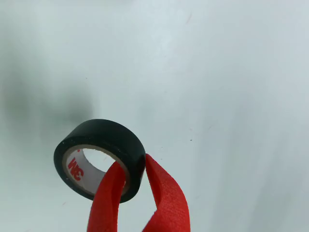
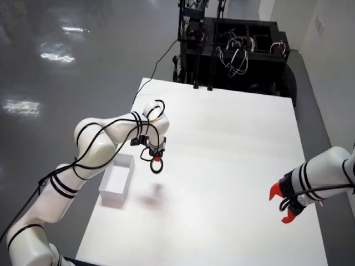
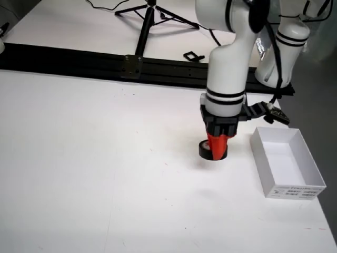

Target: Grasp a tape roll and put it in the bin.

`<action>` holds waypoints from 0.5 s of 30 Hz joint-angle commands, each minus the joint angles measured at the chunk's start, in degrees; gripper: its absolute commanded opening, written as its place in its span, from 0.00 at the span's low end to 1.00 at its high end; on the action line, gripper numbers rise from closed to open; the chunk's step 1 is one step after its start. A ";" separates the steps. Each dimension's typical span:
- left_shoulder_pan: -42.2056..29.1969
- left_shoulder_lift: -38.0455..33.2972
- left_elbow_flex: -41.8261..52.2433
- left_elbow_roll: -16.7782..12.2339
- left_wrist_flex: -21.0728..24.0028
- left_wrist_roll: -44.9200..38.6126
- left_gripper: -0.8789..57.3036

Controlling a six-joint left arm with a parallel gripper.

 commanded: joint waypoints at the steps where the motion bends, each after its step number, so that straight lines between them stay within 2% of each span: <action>1: 6.41 -17.72 11.85 1.76 6.44 1.67 0.00; 10: 12.22 -29.68 28.46 3.16 4.95 0.44 0.00; 15: 15.12 -33.72 33.74 3.87 3.63 -0.88 0.00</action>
